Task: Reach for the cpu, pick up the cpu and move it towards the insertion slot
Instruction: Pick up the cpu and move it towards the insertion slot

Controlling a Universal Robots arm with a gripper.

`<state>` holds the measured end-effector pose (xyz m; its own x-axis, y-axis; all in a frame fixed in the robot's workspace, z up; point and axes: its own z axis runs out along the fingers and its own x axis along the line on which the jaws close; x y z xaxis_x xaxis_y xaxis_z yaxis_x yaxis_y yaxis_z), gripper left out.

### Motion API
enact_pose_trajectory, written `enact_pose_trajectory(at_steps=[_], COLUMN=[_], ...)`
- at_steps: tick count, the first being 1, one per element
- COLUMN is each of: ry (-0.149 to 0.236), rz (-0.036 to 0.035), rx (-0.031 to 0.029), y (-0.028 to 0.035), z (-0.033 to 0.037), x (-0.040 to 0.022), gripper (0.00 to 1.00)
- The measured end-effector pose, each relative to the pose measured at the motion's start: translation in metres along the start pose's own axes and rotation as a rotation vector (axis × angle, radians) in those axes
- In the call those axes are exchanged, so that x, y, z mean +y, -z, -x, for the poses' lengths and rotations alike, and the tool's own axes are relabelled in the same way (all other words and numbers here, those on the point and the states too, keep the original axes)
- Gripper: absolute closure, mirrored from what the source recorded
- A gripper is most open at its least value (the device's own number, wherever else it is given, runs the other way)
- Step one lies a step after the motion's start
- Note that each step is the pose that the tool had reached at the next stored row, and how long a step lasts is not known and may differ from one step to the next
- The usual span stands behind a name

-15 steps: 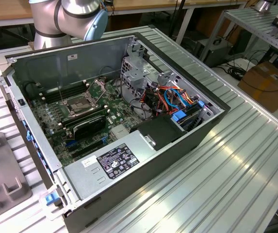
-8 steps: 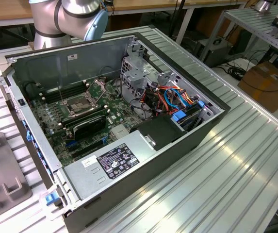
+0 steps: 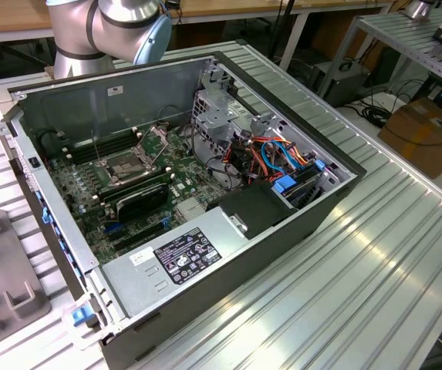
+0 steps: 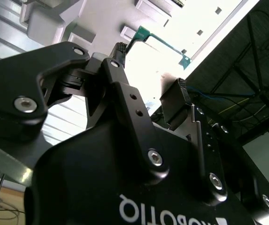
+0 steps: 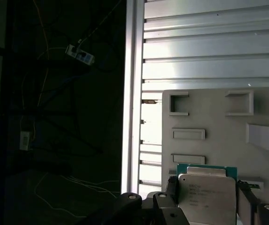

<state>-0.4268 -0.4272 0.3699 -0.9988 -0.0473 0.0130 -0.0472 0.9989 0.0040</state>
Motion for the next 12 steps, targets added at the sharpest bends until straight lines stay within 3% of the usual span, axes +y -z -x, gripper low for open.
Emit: enact_pose_trajectory(at_steps=[12], ry=[0.0], rz=[0.0001], rx=[-0.0001], y=[0.0076], z=[0.0], x=[0.0001], gripper=[0.45])
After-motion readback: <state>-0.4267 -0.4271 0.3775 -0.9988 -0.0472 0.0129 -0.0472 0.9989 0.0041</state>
